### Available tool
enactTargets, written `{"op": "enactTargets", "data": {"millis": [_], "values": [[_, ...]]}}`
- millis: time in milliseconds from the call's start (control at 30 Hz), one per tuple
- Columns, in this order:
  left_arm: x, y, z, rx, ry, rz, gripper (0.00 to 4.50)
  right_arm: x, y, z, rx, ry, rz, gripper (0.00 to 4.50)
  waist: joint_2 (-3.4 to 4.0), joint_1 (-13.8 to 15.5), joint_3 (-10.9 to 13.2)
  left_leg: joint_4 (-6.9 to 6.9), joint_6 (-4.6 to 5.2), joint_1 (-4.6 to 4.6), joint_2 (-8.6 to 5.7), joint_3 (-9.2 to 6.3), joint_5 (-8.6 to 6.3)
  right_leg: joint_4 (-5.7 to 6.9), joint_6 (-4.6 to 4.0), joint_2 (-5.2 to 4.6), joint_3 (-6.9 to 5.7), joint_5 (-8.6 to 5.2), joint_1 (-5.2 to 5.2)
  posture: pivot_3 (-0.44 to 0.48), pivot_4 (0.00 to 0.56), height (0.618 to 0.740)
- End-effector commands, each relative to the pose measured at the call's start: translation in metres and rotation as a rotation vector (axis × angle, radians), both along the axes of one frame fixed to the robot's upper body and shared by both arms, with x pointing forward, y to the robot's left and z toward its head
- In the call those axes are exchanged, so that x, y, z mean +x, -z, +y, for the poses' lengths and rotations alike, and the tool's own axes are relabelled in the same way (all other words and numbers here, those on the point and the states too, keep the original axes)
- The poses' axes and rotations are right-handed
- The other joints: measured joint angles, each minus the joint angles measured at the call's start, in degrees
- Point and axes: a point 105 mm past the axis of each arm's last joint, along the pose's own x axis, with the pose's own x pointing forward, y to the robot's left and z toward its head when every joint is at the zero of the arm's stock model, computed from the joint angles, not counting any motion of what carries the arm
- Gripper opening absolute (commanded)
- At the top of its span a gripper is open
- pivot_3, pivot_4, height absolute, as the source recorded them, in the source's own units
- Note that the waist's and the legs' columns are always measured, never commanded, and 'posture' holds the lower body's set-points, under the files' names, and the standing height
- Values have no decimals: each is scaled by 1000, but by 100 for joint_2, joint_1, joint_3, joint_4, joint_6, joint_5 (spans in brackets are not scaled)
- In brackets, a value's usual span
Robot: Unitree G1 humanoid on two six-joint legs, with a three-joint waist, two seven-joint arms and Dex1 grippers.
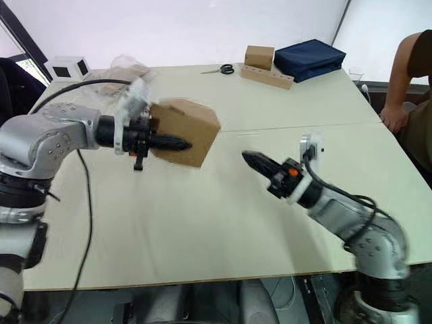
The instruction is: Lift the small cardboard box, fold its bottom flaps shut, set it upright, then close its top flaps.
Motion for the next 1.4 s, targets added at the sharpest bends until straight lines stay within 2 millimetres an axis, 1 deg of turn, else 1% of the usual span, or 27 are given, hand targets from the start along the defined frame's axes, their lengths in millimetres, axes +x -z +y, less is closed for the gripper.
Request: {"op": "enactTargets", "data": {"millis": [33, 133, 167, 300, 400, 500, 633, 767, 1033, 1167, 1200, 1233, 1367, 1400], "values": [[-10, 2, -6, 210, 62, -68, 0, -20, 11, 1, -238, -101, -14, 98, 1, 7, 0, 0, 1, 2, 0, 0, -1, 0, 0, 1, 0, -1, 1, 0, 150, 740], [-8, 11, -12, 349, 64, -61, 0, -26, 19, -2, -366, -128, -14, 98, -8, 23, 5, 3, 4, -4, -2, 1, -2, -5, 1, 0, 0, -1, 3, 0, 150, 740], [-11, 16, -15, 400, 81, -47, 0, -28, 22, -3, -407, -134, -17, 98, -11, 21, 7, 9, 4, -5, -3, 2, -2, -5, 2, -2, 1, -1, 3, 0, 150, 740], [-18, 30, -22, 499, 133, -25, 0, -28, 28, -5, -494, -132, -28, 98, -16, 20, 10, 9, 7, -6, -3, 2, -4, -6, 2, -1, 1, -1, 3, 0, 150, 740], [-26, 48, -23, 586, 169, 4, 0, -24, 32, -7, -531, -104, -48, 98, -17, 18, 10, 10, 8, -6, -3, 1, -4, -5, 2, -1, 1, -1, 3, 0, 150, 740], [-22, 59, -29, 625, 149, 1, 0, -23, 35, -8, -522, -79, -55, 98, -18, 27, 11, 10, 8, -6, -2, 1, -4, -5, 2, -1, 1, -1, 3, 0, 150, 740], [-14, 65, -34, 647, 117, -28, 0, -23, 42, -8, -529, -63, -51, 98, -21, 59, 12, 17, 8, -8, -3, 1, -4, -4, 2, -3, 0, -1, 4, 0, 150, 740], [-11, 67, -38, 652, 106, -62, 0, -23, 45, -4, -518, -54, -57, 98, -20, 61, 12, 18, 8, -5, -3, 0, -4, -2, 2, -2, 0, -1, 6, 0, 150, 740], [-30, 72, -38, 670, 160, -35, 0, -21, 51, -3, -511, -38, -58, 98, -20, 67, 12, 19, 8, -6, -3, 0, -4, -1, 2, -3, 0, -1, 6, 0, 150, 740], [-34, 72, -38, 675, 171, -35, 0, -19, 51, -4, -514, -31, -63, 98, -20, 68, 12, 19, 7, -6, -3, 0, -4, -1, 2, -3, 0, -1, 6, 0, 150, 740], [-35, 72, -39, 674, 170, -34, 557, -18, 52, -3, -515, -31, -63, 0, -20, 68, 12, 19, 8, -6, -3, 0, -4, -1, 2, -3, 0, -1, 6, 0, 150, 740], [-35, 72, -40, 672, 168, -35, 864, -18, 52, -3, -515, -31, -63, 0, -20, 68, 12, 19, 7, -6, -3, 0, -4, 0, 2, -3, 0, -1, 6, 0, 150, 740], [-34, 64, -46, 644, 158, -22, 2496, -17, 53, -5, -519, -32, -59, 0, -20, 75, 12, 20, 8, -6, -3, 0, -4, 0, 2, -3, 0, -1, 6, 0, 150, 740], [-34, 61, -47, 637, 153, -10, 3030, -17, 53, -5, -520, -32, -59, 0, -20, 77, 12, 20, 8, -6, -3, 1, -4, 1, 2, -3, 0, -1, 6, 0, 150, 740]]}}
